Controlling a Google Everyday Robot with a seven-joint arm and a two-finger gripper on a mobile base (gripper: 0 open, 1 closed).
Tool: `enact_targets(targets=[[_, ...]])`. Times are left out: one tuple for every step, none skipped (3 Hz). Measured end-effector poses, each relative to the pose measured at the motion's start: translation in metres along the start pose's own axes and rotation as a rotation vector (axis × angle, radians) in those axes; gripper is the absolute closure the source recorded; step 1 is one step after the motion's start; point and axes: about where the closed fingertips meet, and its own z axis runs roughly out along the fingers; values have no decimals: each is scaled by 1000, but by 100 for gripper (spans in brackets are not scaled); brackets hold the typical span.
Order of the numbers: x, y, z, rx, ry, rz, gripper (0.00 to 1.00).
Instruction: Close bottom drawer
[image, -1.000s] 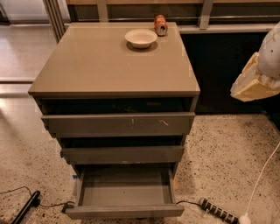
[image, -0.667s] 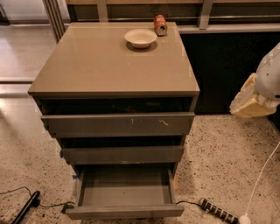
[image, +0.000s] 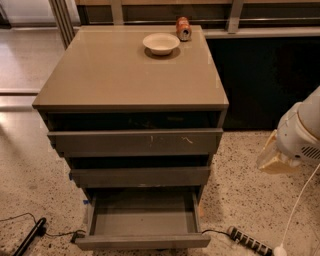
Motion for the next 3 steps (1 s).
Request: enact_targets(targets=[[33,51,71,-175,132,-17,100],[33,51,71,-175,132,-17,100],[33,64,76,-174,118,-12,100]])
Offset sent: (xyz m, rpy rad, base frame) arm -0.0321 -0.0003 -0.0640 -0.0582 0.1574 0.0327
